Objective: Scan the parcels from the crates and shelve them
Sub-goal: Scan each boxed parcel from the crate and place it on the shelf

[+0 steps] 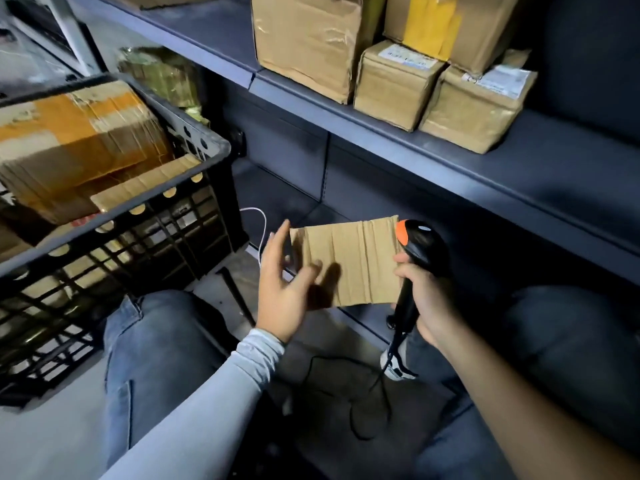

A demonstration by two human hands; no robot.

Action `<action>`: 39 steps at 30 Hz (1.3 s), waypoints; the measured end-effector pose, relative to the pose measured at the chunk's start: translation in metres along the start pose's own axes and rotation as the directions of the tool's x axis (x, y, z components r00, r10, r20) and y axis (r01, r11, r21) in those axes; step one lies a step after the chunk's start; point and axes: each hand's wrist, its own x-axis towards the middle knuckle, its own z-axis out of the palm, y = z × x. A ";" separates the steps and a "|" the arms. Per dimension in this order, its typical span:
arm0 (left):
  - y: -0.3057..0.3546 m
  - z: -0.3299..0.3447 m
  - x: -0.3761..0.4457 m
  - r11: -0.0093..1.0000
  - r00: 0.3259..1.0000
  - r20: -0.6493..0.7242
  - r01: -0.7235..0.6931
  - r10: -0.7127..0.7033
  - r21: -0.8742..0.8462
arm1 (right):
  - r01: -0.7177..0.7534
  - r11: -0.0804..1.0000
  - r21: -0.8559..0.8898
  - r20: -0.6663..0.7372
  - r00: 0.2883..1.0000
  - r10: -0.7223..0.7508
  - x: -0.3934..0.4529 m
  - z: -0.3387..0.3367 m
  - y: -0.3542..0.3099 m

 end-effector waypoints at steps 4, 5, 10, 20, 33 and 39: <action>0.012 -0.015 0.004 0.776 0.881 0.097 0.456 -0.463 -0.436 | -0.053 0.999 -0.001 0.011 0.999 0.053 0.001 -0.011 0.013; 0.010 -0.020 0.006 0.720 0.847 0.124 0.508 -0.517 -0.472 | -0.059 0.998 -0.006 0.018 0.998 0.059 0.002 -0.012 0.013; -0.002 -0.036 0.010 0.658 0.767 0.223 0.634 -0.602 -0.405 | -0.100 0.995 -0.024 0.026 0.995 0.101 0.010 -0.016 0.010; -0.005 -0.029 0.004 0.664 0.691 0.168 0.723 -0.703 -0.194 | -0.098 0.993 -0.068 0.009 0.995 0.099 0.013 -0.025 0.019; -0.006 -0.030 0.007 0.740 0.745 0.190 0.664 -0.640 -0.110 | -0.122 0.989 -0.084 0.079 0.988 0.129 0.020 -0.031 0.015; -0.004 -0.030 0.007 0.740 0.740 0.231 0.664 -0.631 -0.108 | -0.076 0.992 -0.097 0.094 0.992 0.085 0.019 -0.031 0.012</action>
